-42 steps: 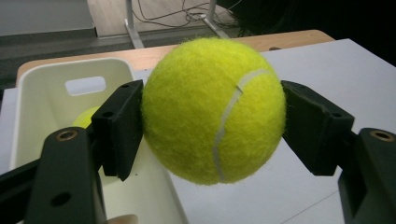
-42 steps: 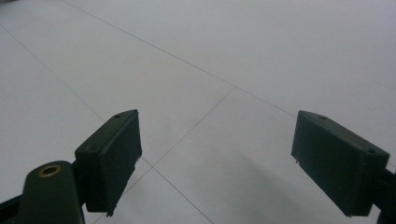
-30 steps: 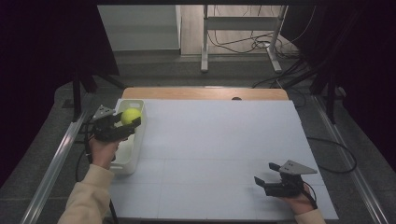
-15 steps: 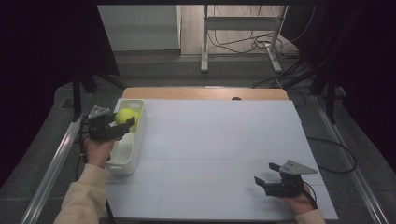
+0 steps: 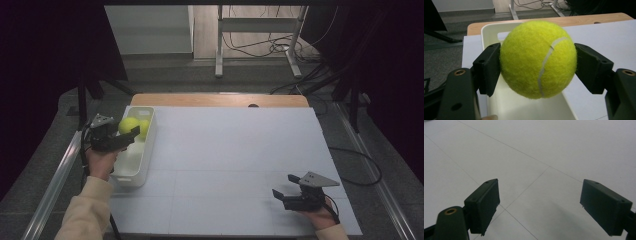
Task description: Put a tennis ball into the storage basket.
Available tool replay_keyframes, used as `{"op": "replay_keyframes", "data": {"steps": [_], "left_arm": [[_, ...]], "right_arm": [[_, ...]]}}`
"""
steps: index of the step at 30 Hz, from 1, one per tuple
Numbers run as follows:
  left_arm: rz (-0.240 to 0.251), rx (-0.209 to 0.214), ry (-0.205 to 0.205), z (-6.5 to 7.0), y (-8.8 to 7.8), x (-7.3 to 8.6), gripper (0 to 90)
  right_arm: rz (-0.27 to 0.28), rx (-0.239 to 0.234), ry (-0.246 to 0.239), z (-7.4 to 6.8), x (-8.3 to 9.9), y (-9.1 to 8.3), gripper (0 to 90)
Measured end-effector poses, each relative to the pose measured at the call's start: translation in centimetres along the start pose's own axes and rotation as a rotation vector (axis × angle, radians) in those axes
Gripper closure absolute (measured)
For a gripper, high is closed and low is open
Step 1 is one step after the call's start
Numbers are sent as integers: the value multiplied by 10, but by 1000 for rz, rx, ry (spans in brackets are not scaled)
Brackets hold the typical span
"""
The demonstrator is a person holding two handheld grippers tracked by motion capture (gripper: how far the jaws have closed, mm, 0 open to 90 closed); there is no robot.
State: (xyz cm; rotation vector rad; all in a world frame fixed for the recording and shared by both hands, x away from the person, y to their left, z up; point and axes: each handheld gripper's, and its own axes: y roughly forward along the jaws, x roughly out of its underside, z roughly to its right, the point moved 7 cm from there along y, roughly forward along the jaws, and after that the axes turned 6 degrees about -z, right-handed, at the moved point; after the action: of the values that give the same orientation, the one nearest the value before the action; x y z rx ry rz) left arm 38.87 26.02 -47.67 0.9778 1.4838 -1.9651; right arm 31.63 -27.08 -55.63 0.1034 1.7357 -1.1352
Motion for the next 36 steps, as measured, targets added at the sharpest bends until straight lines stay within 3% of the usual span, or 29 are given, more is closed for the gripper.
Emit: {"op": "replay_keyframes", "data": {"steps": [8,24,30,36], "left_arm": [[-36,-16,-1,-6,6,3,271],[-176,-10,8,-9,20,13,270],[-210,-12,31,-7,22,14,269],[-212,-12,41,-5,20,13,269]], "right_arm": [[-1,0,-1,0,0,0,167],[-3,2,-1,0,0,0,167],[-3,3,1,1,1,0,167],[-4,3,1,0,1,0,167]]}}
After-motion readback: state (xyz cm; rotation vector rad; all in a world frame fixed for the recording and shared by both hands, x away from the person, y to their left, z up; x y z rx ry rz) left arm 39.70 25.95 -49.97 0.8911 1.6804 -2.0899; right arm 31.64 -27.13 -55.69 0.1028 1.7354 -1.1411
